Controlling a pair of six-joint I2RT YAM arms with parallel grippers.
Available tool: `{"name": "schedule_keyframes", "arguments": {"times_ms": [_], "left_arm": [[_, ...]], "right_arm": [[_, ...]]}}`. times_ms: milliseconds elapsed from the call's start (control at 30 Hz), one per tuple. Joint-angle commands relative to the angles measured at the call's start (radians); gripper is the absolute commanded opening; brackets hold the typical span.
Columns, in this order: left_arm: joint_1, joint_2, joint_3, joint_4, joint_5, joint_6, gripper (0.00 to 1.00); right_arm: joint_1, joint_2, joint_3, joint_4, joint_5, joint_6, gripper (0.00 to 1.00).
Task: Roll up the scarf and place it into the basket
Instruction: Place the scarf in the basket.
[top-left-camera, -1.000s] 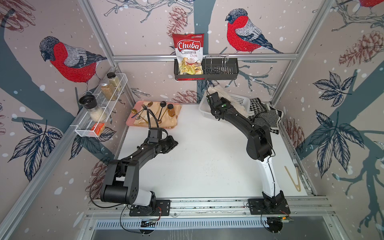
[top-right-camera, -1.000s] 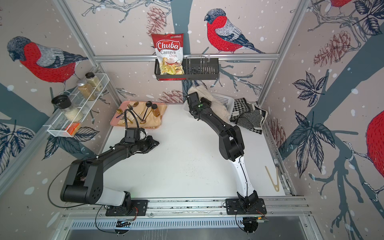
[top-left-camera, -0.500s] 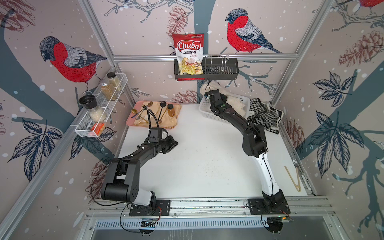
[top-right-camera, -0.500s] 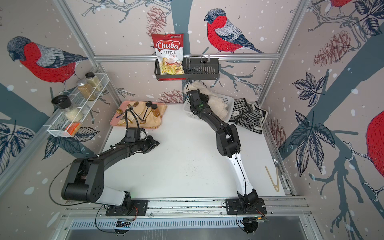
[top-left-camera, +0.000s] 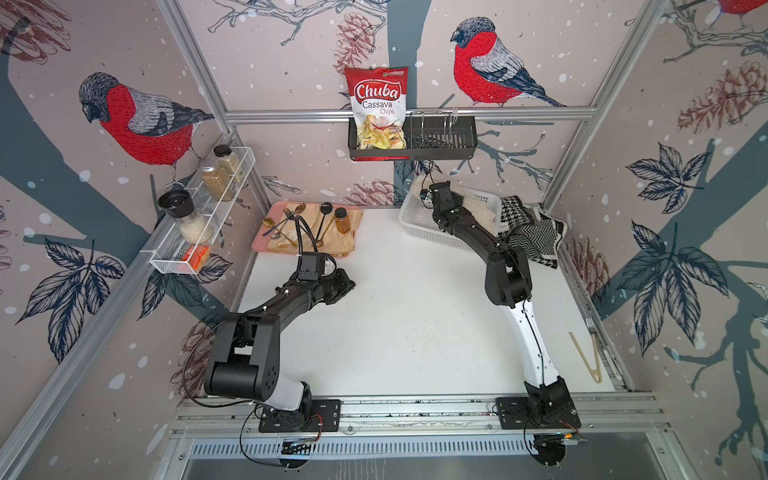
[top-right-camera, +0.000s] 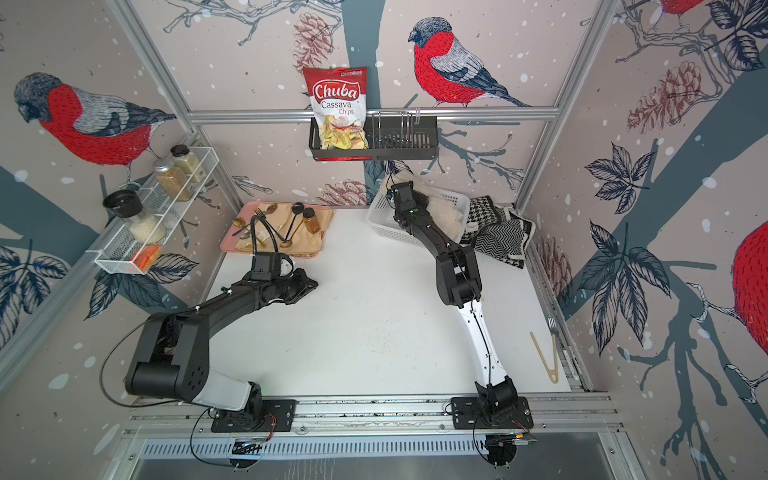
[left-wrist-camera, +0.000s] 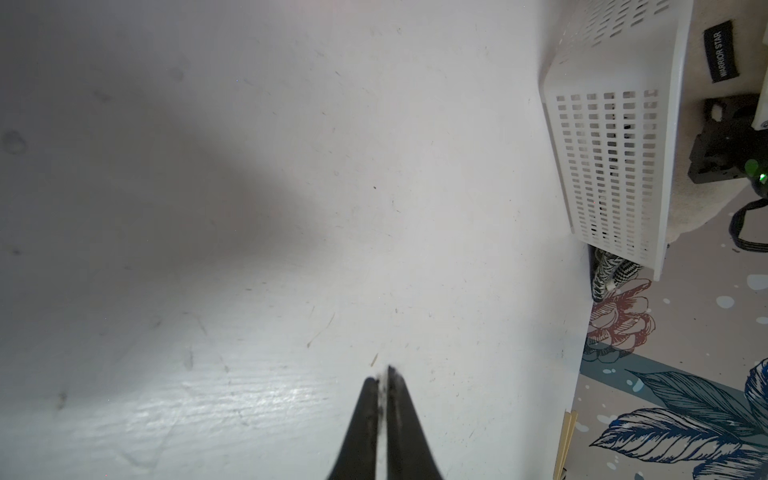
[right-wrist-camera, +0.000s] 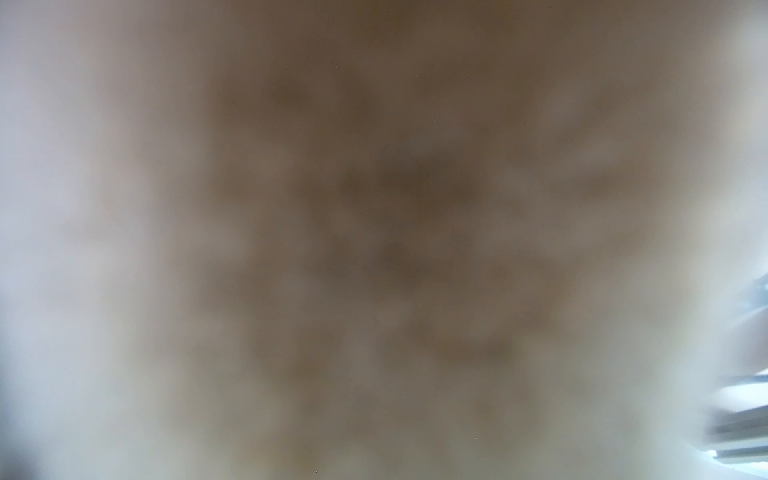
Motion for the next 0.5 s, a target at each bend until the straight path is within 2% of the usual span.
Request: {"name": "schedule_keyframes", "arguments": {"times_ms": [0, 67, 100, 333, 467], "left_arm": [[0.003, 0.004, 0.014, 0.0, -0.01, 0.01, 0.11], [0.003, 0.005, 0.014, 0.003, -0.01, 0.008, 0.1], [0.003, 0.008, 0.015, 0.003, -0.01, 0.009, 0.1], [0.003, 0.004, 0.02, -0.005, -0.011, 0.012, 0.11], [0.003, -0.011, 0.02, -0.014, -0.019, 0.015, 0.1]], "right_arm": [[0.0, 0.003, 0.031, -0.01, 0.012, 0.063, 0.62], [0.001, -0.006, 0.029, -0.043, 0.008, 0.096, 0.8], [-0.001, -0.009, 0.026, -0.061, 0.008, 0.103, 0.83], [0.005, -0.018, 0.05, -0.141, -0.037, 0.161, 0.95], [0.009, -0.053, 0.063, -0.217, -0.054, 0.21, 0.95]]}}
